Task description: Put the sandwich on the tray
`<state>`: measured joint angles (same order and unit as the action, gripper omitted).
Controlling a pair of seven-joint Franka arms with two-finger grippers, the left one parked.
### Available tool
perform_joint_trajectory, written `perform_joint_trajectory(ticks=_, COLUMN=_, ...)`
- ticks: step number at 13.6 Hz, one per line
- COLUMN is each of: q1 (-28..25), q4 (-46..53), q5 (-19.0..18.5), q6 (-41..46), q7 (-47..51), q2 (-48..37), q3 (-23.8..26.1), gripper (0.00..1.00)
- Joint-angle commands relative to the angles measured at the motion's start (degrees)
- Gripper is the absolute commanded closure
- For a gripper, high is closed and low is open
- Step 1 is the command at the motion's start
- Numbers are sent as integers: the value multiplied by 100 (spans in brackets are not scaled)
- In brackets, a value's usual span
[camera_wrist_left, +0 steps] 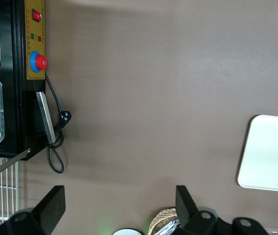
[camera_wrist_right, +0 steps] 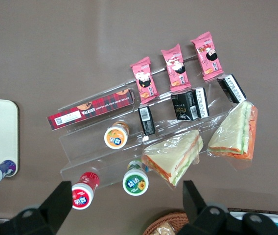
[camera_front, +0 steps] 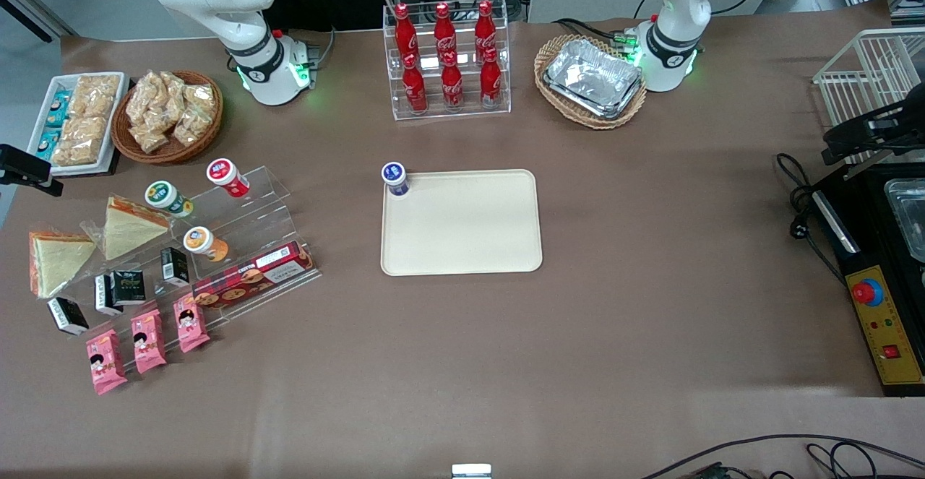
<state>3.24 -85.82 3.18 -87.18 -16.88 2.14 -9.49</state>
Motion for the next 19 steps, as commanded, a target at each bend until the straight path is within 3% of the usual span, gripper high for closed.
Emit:
perform_joint_trajectory(ticks=1, q1=18, q4=39, q5=-55, q6=17, q7=53, q2=-38, q3=-27, gripper=0)
perform_joint_trajectory(ticks=19, q1=150, q4=39, q5=-37, q6=26, q7=62, q2=-56, q3=-9, gripper=0)
